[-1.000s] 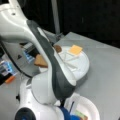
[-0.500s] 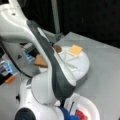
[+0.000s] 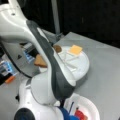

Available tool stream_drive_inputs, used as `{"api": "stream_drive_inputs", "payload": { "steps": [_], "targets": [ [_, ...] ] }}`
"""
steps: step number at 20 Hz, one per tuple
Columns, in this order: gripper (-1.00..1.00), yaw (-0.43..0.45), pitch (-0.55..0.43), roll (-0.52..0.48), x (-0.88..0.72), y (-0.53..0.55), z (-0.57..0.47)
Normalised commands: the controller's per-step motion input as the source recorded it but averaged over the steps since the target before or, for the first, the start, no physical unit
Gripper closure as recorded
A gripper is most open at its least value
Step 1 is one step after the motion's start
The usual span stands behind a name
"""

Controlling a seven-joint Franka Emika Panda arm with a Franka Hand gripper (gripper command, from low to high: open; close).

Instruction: Ingredient selection for cheeseburger or sandwich

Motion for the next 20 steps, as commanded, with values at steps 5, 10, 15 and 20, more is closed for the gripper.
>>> {"api": "stream_drive_inputs", "payload": {
  "steps": [5, 10, 15, 20],
  "targets": [
    [-1.00, 0.048, 0.120, -0.084, 0.04, 0.03, 0.28],
    [-1.00, -0.017, 0.152, -0.234, -0.07, 0.22, 0.41],
    [-1.00, -0.069, 0.131, -0.402, -0.24, 0.36, 0.35],
    [-1.00, -0.122, 0.076, -0.429, -0.37, 0.47, 0.21]
  ]
}}
